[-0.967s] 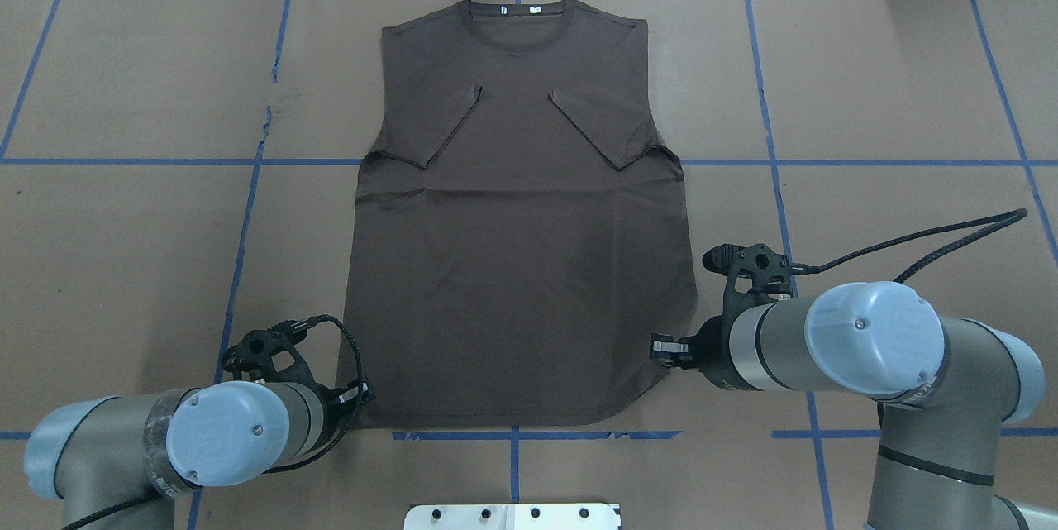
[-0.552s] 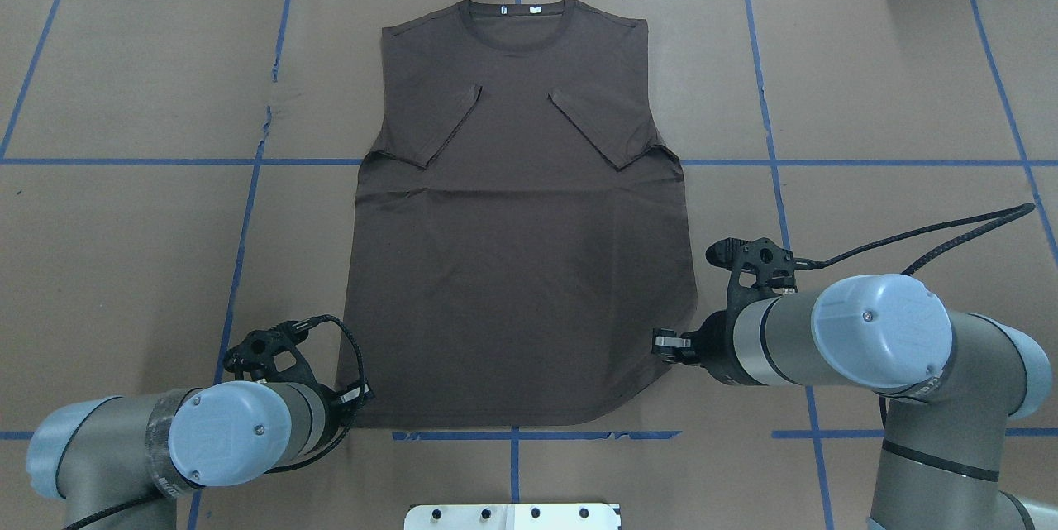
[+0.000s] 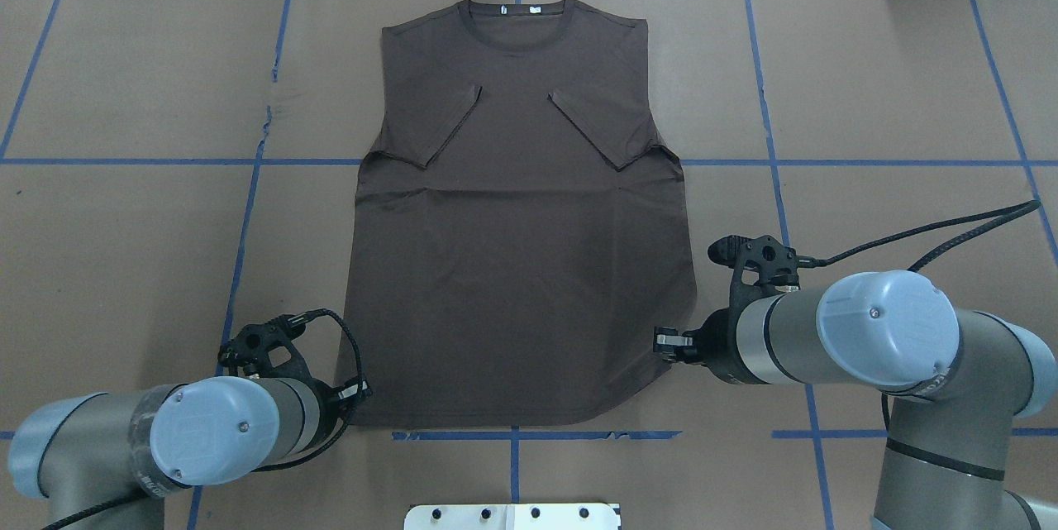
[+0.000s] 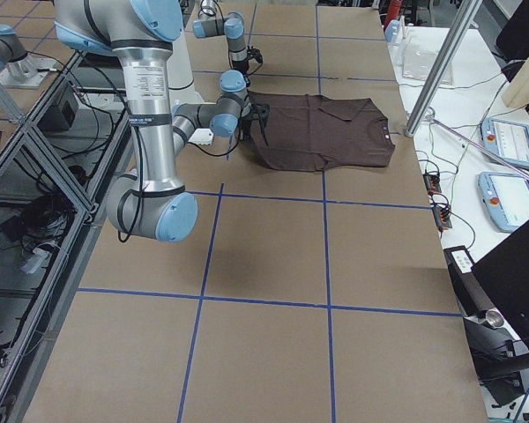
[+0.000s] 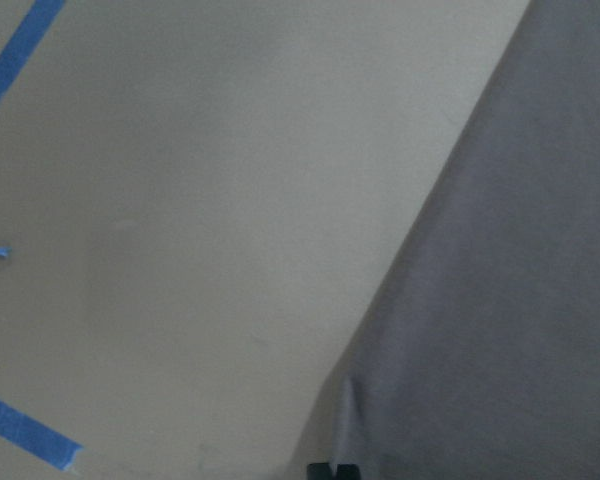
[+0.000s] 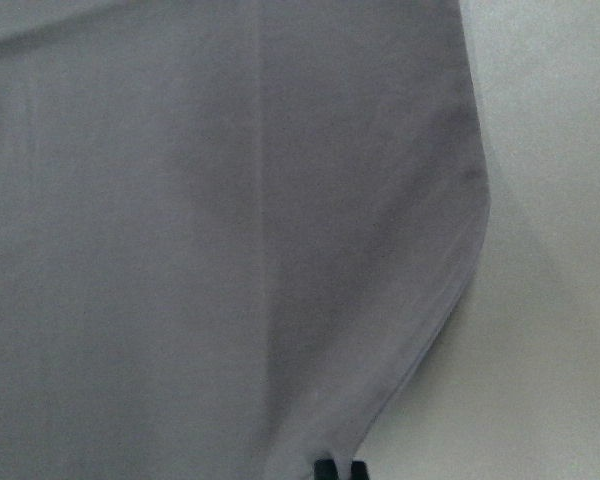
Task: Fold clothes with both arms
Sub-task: 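Grasp both hem corners with the left and right grippers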
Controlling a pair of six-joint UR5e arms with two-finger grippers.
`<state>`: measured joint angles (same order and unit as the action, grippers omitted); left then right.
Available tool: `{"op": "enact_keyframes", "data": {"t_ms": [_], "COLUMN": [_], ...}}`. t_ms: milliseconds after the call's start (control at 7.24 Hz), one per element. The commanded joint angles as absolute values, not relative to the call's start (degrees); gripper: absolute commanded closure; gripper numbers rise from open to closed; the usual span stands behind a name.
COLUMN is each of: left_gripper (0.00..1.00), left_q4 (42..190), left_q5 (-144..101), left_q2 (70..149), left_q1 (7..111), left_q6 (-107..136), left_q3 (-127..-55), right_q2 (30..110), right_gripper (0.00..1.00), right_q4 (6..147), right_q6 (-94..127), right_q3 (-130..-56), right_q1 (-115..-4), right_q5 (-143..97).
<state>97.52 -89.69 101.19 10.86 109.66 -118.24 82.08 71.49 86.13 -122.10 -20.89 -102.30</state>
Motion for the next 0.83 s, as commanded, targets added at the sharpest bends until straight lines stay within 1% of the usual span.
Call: {"op": "enact_keyframes", "data": {"t_ms": [0,138,414,552,690], "left_gripper": [1.00,1.00,1.00,1.00,1.00], "left_q4": [95.5,92.4,86.9,83.7,82.6], "left_q5": [-89.4,-89.4,-89.6,-89.7,-90.0], "left_q2": [98.7,98.6,98.7,98.7,98.5], "left_q1": [10.3,9.6,4.2,2.1,2.3], "left_q6": [107.1,104.9,105.0,105.0,104.9], "left_q3": [-123.0,-127.0,-134.5,-137.3,-138.3], "right_q2": [83.0,83.2,88.4,91.5,93.4], "right_gripper": [1.00,1.00,1.00,1.00,1.00], "right_q4": [71.7,71.7,71.7,71.7,71.7], "right_q6": [86.1,86.1,86.1,86.1,86.1], "right_q3": [-123.8,-125.1,-131.5,-134.5,-137.1], "right_q1": [-20.8,-18.5,-12.3,-10.0,-9.8], "right_q5": [-104.0,-104.0,-104.0,-104.0,-104.6]}}
